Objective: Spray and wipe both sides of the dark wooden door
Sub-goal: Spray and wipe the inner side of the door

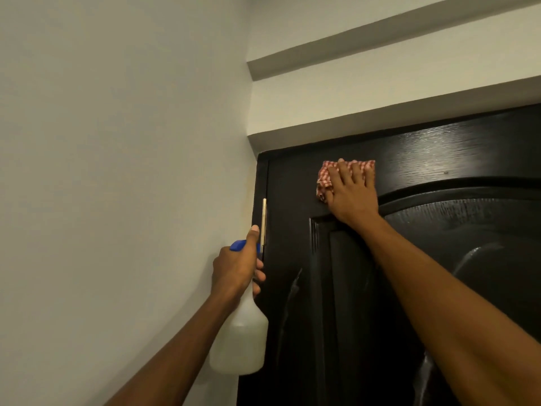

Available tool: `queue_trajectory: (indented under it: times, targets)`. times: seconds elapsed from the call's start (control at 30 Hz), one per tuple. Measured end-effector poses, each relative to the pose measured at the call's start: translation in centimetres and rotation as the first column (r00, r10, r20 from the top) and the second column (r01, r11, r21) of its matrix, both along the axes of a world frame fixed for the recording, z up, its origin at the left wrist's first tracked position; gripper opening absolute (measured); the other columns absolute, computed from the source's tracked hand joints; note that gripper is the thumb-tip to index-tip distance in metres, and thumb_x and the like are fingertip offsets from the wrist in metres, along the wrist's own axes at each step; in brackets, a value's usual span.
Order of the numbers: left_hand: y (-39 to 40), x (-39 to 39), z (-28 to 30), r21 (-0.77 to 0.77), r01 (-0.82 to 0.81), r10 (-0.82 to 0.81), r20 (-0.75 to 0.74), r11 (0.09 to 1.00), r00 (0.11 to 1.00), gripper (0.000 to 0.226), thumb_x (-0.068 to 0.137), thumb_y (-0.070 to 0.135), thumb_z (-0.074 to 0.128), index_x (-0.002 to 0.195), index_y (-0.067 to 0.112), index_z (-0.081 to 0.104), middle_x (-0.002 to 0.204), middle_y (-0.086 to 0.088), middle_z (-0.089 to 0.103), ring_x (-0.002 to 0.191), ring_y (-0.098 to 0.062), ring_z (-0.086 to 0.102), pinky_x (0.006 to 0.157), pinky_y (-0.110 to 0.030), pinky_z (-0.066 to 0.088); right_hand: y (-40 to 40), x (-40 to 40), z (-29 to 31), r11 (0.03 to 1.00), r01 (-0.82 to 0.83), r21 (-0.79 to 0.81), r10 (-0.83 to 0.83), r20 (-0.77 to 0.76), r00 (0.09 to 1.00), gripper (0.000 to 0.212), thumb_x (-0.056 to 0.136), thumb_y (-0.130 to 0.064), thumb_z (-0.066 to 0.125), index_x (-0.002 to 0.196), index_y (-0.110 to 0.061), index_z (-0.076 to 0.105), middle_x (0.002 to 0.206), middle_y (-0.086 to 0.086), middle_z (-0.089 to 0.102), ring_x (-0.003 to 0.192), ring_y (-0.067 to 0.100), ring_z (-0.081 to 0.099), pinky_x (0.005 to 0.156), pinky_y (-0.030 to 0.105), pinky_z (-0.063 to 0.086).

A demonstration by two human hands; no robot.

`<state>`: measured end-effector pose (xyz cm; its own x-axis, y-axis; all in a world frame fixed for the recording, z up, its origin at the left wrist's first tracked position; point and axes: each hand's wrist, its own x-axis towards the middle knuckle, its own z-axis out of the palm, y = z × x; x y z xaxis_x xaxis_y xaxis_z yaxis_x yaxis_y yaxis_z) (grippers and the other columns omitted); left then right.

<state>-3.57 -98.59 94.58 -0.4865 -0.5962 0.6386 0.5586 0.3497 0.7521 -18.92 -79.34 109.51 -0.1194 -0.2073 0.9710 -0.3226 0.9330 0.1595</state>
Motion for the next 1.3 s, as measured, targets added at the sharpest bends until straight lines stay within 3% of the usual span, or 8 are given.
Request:
queue_trajectory:
  times: [0.17, 0.3, 0.53, 0.67, 0.9, 1.0, 1.1, 1.3]
  targets:
    - [-0.7, -0.3, -2.0, -0.014, -0.030, 0.032, 0.109, 0.999, 0.994, 0.067, 0.093, 0.066, 0.045, 0.078, 0.004, 0.064, 0.063, -0.010, 0.062, 0.044, -0.019, 0.058, 0.042, -0.023, 0.049, -1.0, -0.6, -4.0, 0.988, -0.080, 0.133, 0.083, -0.013, 0.997, 0.068, 0.104, -0.055, 0.024, 0.161, -0.023, 0.003, 0.168, 0.005, -0.001, 0.155, 0.029, -0.004, 0.119, 0.046, -0.015]
    - [-0.6, -0.7, -2.7, -0.016, 0.070, -0.068, 0.140, 0.997, 0.988, 0.067, 0.090, 0.067, 0.050, 0.094, 0.003, 0.068, 0.069, -0.010, 0.065, 0.047, -0.019, 0.061, 0.042, -0.024, 0.048, -0.7, -0.7, -5.2, 0.983, -0.054, 0.178, 0.055, 0.003, 0.998, 0.068, 0.104, -0.058, 0.019, 0.160, -0.026, 0.001, 0.168, 0.003, -0.004, 0.155, 0.027, -0.006, 0.118, 0.045, -0.017]
    - [-0.9, -0.4, -3.1, -0.046, -0.137, 0.140, 0.086, 0.990, 0.986, 0.065, 0.093, 0.068, 0.046, 0.076, 0.007, 0.064, 0.063, -0.009, 0.064, 0.049, -0.020, 0.060, 0.050, -0.029, 0.054, -5.1, 0.2, -5.5, 0.967, -0.042, 0.252, 0.040, 0.014, 0.999, 0.071, 0.103, -0.060, 0.017, 0.161, -0.024, 0.001, 0.168, 0.008, -0.004, 0.154, 0.035, -0.005, 0.115, 0.049, -0.020]
    - [-1.0, -0.1, -4.8, -0.084, -0.177, 0.183, 0.067, 0.981, 0.981, 0.063, 0.091, 0.068, 0.048, 0.083, 0.009, 0.067, 0.070, -0.011, 0.069, 0.056, -0.022, 0.066, 0.055, -0.033, 0.059, -8.7, -0.7, -12.3, 0.910, -0.078, 0.408, 0.070, 0.035, 0.997, 0.075, 0.100, -0.065, 0.017, 0.160, -0.024, -0.002, 0.168, 0.010, -0.006, 0.153, 0.033, -0.008, 0.119, 0.052, -0.016]
    - [0.0, 2.5, -9.1, -0.014, -0.126, 0.127, 0.114, 0.992, 0.985, 0.064, 0.092, 0.067, 0.048, 0.086, 0.007, 0.068, 0.075, -0.012, 0.071, 0.060, -0.025, 0.067, 0.050, -0.030, 0.055, -8.7, -1.2, -35.4, 0.605, -0.219, 0.765, 0.157, 0.154, 0.975, 0.066, 0.104, -0.054, 0.027, 0.159, -0.021, 0.012, 0.166, 0.011, 0.010, 0.153, 0.034, 0.004, 0.120, 0.053, -0.012]
    - [0.6, 3.4, -12.5, -0.002, -0.107, 0.106, 0.168, 0.994, 0.980, 0.064, 0.090, 0.068, 0.050, 0.088, 0.007, 0.069, 0.075, -0.013, 0.072, 0.059, -0.024, 0.067, 0.048, -0.028, 0.054, -7.2, -1.1, -38.1, 0.470, -0.161, 0.868, 0.064, 0.149, 0.987, 0.063, 0.104, -0.054, 0.024, 0.158, -0.025, 0.010, 0.166, 0.007, 0.009, 0.153, 0.031, -0.002, 0.117, 0.050, -0.025]
    - [1.0, 4.1, -13.6, 0.010, -0.105, 0.102, 0.167, 0.994, 0.981, 0.064, 0.089, 0.068, 0.051, 0.085, 0.007, 0.069, 0.074, -0.013, 0.072, 0.058, -0.024, 0.067, 0.047, -0.028, 0.054, -6.6, -0.8, -33.3, 0.599, -0.132, 0.790, 0.073, 0.111, 0.991, 0.064, 0.104, -0.056, 0.020, 0.158, -0.027, 0.004, 0.166, 0.006, 0.000, 0.152, 0.031, -0.010, 0.115, 0.052, -0.025]
    - [0.8, 5.3, -10.3, 0.002, -0.066, 0.065, 0.100, 0.998, 0.993, 0.061, 0.088, 0.066, 0.052, 0.082, 0.007, 0.069, 0.072, -0.012, 0.070, 0.061, -0.027, 0.068, 0.047, -0.029, 0.055, -4.2, 0.8, -13.1, 0.949, -0.036, 0.315, 0.025, 0.039, 0.999, 0.072, 0.103, -0.054, 0.025, 0.160, -0.021, -0.003, 0.167, 0.012, -0.009, 0.153, 0.035, -0.008, 0.122, 0.058, -0.005]
